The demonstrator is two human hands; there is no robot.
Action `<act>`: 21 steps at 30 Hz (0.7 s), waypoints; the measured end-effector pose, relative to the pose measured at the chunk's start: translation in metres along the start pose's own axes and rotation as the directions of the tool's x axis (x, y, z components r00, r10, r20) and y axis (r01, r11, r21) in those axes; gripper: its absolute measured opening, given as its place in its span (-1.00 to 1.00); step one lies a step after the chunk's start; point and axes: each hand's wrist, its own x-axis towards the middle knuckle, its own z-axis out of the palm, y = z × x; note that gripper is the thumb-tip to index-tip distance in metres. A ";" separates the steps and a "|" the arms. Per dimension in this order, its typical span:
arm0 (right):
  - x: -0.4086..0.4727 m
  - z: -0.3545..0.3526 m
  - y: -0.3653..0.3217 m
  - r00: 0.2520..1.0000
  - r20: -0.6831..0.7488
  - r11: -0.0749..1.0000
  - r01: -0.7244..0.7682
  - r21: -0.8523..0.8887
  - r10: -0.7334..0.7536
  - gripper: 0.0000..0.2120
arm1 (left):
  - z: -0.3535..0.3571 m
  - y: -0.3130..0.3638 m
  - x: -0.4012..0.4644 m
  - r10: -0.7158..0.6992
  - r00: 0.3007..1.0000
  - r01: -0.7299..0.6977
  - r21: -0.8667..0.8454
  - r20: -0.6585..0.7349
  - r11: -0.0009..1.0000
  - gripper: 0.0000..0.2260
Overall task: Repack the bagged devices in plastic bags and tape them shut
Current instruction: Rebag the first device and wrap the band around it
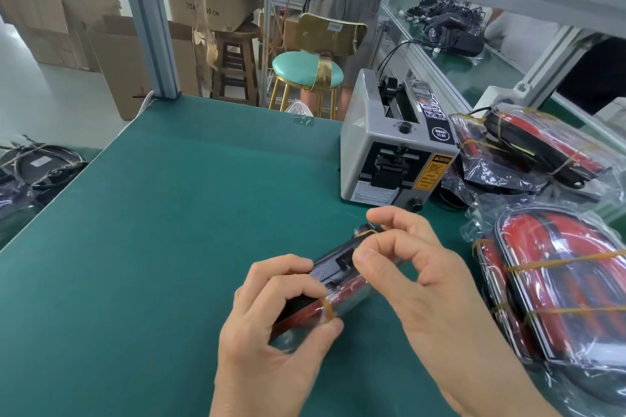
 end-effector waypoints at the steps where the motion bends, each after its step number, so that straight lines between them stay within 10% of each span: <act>1: 0.000 0.002 -0.001 0.999 -0.015 0.999 -0.034 0.032 0.035 -0.83 | 0.000 0.000 0.000 0.003 1.000 -0.003 -0.008 -0.008 1.000 -0.76; 21: -0.015 0.009 -0.006 0.988 -0.044 0.989 -0.150 -0.013 0.149 -0.94 | 0.005 -0.004 -0.007 0.044 0.997 -0.047 -0.048 -0.056 0.998 -0.71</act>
